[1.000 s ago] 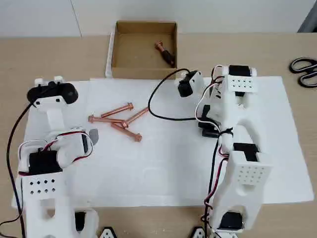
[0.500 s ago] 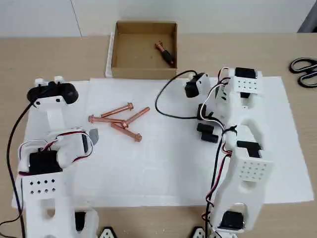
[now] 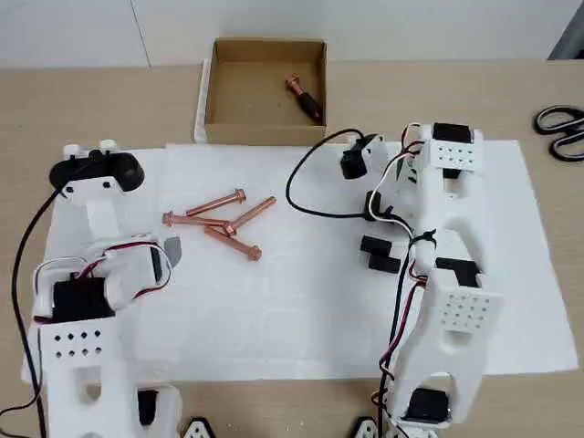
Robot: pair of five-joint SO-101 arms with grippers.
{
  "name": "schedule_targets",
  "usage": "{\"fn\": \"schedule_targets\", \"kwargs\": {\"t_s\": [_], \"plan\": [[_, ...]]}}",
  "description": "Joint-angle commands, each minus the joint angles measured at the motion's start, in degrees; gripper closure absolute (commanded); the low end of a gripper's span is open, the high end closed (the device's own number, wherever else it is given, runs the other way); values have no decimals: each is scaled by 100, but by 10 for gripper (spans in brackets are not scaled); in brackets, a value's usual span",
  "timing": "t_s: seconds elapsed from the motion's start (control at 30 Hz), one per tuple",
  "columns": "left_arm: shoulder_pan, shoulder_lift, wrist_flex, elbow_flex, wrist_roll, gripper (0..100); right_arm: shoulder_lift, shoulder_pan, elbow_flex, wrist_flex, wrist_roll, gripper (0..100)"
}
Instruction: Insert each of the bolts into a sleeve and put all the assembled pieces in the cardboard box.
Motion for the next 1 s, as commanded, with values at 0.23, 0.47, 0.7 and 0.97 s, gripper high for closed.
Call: {"fn": "schedule_targets", "kwargs": {"t_s": [0.23,0.47,0.7,0.97], "plan": [[0,-62,9,-207,-18,774,-233,-251,-422,259,9,824],[0,-62,9,-207,-18,774,-189,-391,-440,13,-44,821],[0,-62,9,-207,-18,774,31,-365,-440,-163,-62,821],[0,-62,9,-207,-18,774,479,-356,-448,-286,-70,823]]}}
